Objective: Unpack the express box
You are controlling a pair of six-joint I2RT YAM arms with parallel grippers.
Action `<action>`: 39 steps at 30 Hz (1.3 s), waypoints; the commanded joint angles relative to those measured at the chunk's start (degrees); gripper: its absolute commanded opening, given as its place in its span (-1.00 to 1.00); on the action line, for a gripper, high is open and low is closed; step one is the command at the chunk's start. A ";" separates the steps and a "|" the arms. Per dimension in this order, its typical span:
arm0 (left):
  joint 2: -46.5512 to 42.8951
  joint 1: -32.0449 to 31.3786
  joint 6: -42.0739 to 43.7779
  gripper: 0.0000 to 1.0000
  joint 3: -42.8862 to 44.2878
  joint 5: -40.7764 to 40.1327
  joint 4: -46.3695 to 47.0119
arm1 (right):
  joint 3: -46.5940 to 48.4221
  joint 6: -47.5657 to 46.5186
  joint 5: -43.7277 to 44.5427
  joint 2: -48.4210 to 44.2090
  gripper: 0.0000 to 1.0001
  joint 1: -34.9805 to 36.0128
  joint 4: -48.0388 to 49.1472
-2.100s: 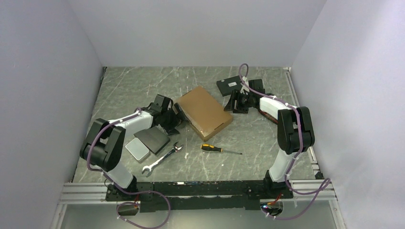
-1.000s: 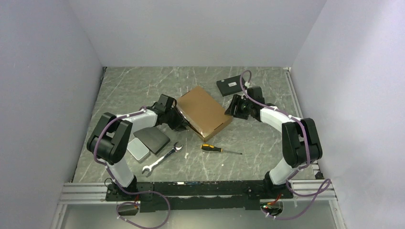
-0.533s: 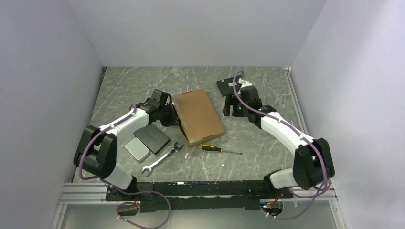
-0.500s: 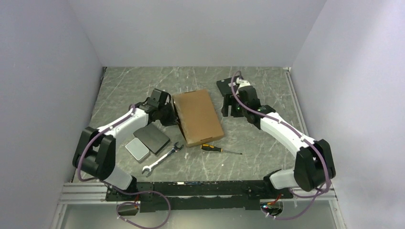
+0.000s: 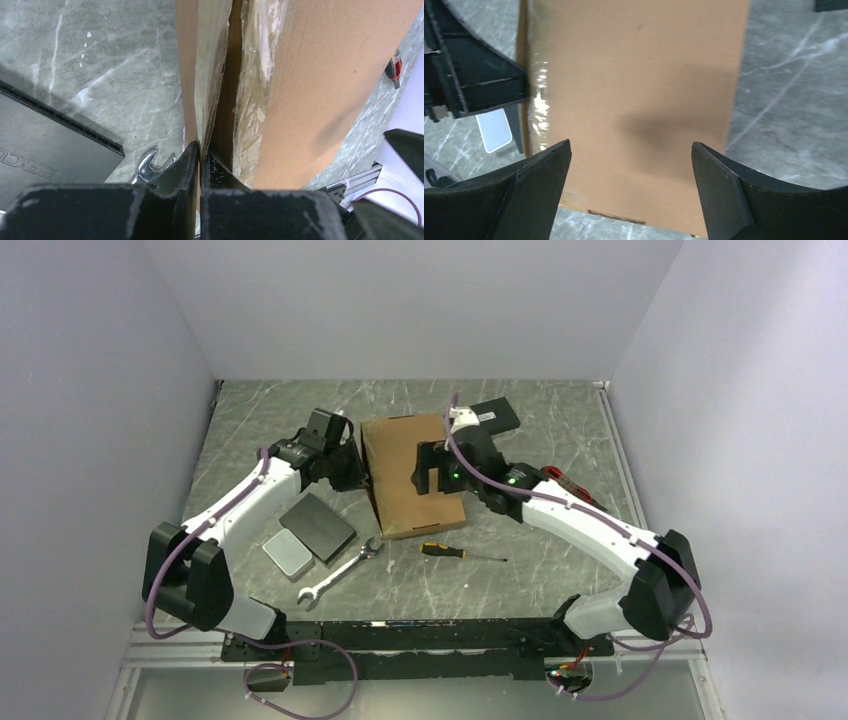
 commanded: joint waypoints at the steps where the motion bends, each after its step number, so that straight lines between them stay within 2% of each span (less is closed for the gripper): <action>1: 1.96 -0.01 -2.05 -1.00 4.77 0.21 0.74 | 5.39 2.73 4.17 4.72 0.89 4.06 2.44; 3: 3.60 -0.01 -2.14 -1.00 5.87 0.08 -0.32 | 5.50 1.13 3.89 6.59 0.98 5.39 4.50; 11: 4.97 -0.08 -1.88 -1.00 5.83 -0.96 -0.84 | 6.39 -1.97 3.37 11.23 0.99 8.49 6.85; 25: 5.02 -0.02 -2.27 -1.00 6.35 -2.25 -2.52 | 14.37 -2.20 19.53 19.31 0.99 16.13 0.83; 39: 3.81 -0.01 -2.36 -1.00 5.74 -1.56 -2.21 | 12.83 -1.98 30.95 22.90 0.99 19.04 2.16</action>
